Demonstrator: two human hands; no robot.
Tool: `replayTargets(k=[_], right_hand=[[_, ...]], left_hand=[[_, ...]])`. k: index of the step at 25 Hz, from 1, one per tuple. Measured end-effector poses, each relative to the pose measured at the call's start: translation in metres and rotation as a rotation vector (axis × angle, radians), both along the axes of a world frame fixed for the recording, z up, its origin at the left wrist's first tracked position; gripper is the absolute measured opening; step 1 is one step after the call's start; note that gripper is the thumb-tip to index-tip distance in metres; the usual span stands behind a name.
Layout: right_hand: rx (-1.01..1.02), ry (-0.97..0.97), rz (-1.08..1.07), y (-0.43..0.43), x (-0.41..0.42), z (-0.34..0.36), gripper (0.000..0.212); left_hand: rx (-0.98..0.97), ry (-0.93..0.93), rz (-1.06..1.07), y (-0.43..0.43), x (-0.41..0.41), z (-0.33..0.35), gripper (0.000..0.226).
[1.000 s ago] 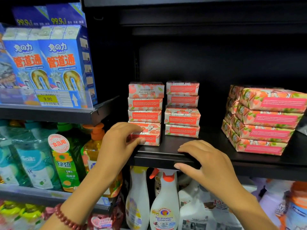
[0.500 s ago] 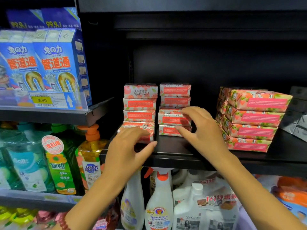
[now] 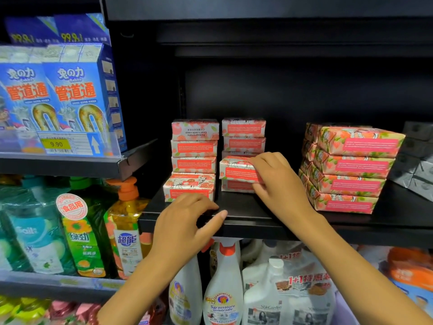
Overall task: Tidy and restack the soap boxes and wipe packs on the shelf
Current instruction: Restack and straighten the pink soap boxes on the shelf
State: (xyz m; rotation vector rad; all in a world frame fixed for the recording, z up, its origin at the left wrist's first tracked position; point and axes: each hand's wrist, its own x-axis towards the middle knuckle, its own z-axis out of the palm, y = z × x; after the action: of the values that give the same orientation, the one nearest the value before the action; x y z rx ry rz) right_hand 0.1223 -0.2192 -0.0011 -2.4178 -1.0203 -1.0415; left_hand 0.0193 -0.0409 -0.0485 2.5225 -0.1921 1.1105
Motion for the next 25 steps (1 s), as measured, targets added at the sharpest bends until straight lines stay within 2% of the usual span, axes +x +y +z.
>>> replayTargets(k=[2, 5, 6, 8, 9, 10, 12, 14, 16, 18, 20, 22, 25], right_hand=[[0.133, -0.040, 0.102, -0.008, -0.011, -0.004, 0.037], [0.286, -0.273, 0.198, -0.016, -0.027, -0.007, 0.030], [0.307, -0.357, 0.225, -0.017, -0.030, -0.006, 0.029], [0.317, -0.492, 0.293, -0.016, -0.036, -0.003, 0.025], [0.312, -0.541, 0.321, -0.014, -0.038, -0.002, 0.023], [0.302, -0.578, 0.334, -0.011, -0.040, -0.003, 0.022], [0.261, -0.601, 0.330, -0.010, -0.041, -0.006, 0.020], [0.189, -0.517, 0.354, -0.015, -0.041, -0.009, 0.021], [0.164, -0.327, 0.392, -0.023, -0.042, -0.007, 0.039], [0.236, -0.072, 0.389, -0.029, -0.045, -0.001, 0.059], [0.315, 0.241, 0.409, -0.031, -0.049, 0.007, 0.068], [0.340, 0.383, 0.438, -0.034, -0.050, 0.013, 0.062], [0.373, 0.376, 0.455, -0.035, -0.052, 0.015, 0.049]], left_hand=[[-0.234, -0.063, -0.083, 0.000, -0.003, 0.003, 0.042], [-0.587, -0.113, -0.176, 0.000, -0.005, 0.019, 0.039], [-0.702, -0.046, -0.241, 0.000, -0.004, 0.027, 0.042], [-0.925, 0.234, -0.402, -0.006, -0.003, 0.043, 0.060], [-0.958, 0.343, -0.463, -0.008, -0.004, 0.048, 0.061], [-0.939, 0.380, -0.506, -0.010, -0.004, 0.050, 0.052], [-0.902, 0.326, -0.542, -0.013, -0.004, 0.049, 0.028], [-0.934, 0.278, -0.588, -0.013, -0.006, 0.045, 0.024], [-0.939, 0.204, -0.620, -0.012, -0.006, 0.039, 0.022], [-0.918, 0.154, -0.619, -0.014, -0.007, 0.035, 0.027], [-0.880, 0.131, -0.605, -0.015, -0.006, 0.033, 0.033], [-0.836, 0.126, -0.583, -0.016, -0.006, 0.032, 0.040], [-0.837, 0.118, -0.581, -0.014, -0.004, 0.030, 0.048]])
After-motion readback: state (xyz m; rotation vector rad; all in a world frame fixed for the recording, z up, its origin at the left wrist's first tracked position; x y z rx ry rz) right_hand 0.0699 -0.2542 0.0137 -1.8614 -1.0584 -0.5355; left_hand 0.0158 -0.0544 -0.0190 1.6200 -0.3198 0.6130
